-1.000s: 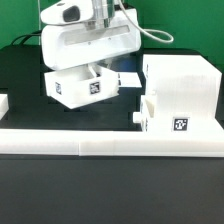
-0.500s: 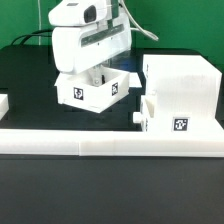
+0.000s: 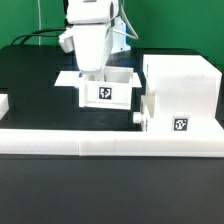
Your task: Assemble drawer
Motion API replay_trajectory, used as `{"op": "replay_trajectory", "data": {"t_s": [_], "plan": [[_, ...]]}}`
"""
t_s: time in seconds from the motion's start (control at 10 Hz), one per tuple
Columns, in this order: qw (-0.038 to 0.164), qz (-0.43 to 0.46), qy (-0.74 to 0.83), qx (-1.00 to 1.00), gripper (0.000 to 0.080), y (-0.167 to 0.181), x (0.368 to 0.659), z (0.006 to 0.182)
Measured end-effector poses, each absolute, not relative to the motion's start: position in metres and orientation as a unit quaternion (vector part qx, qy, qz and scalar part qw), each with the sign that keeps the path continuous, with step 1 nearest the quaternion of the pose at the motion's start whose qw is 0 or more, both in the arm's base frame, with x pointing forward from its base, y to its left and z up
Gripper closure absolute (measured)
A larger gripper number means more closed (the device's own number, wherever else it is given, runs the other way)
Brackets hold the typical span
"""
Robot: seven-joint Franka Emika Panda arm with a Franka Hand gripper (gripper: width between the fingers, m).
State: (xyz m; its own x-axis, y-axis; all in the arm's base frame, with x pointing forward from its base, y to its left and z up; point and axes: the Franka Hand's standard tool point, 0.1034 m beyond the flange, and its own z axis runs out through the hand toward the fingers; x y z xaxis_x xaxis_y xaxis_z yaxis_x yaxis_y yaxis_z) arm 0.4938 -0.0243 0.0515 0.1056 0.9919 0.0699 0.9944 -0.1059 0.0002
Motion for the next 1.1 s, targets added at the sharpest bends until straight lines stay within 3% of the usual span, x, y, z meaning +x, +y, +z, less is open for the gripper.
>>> {"op": "replay_trajectory", "data": {"t_s": [0.6,1.1], "plan": [[0.036,-0.021,-0.678,-0.734,0.0757,-0.012,0.539,0.062],[0.041,-0.017,-0.68,-0.731,0.0757,-0.01,0.534,0.055]]}}
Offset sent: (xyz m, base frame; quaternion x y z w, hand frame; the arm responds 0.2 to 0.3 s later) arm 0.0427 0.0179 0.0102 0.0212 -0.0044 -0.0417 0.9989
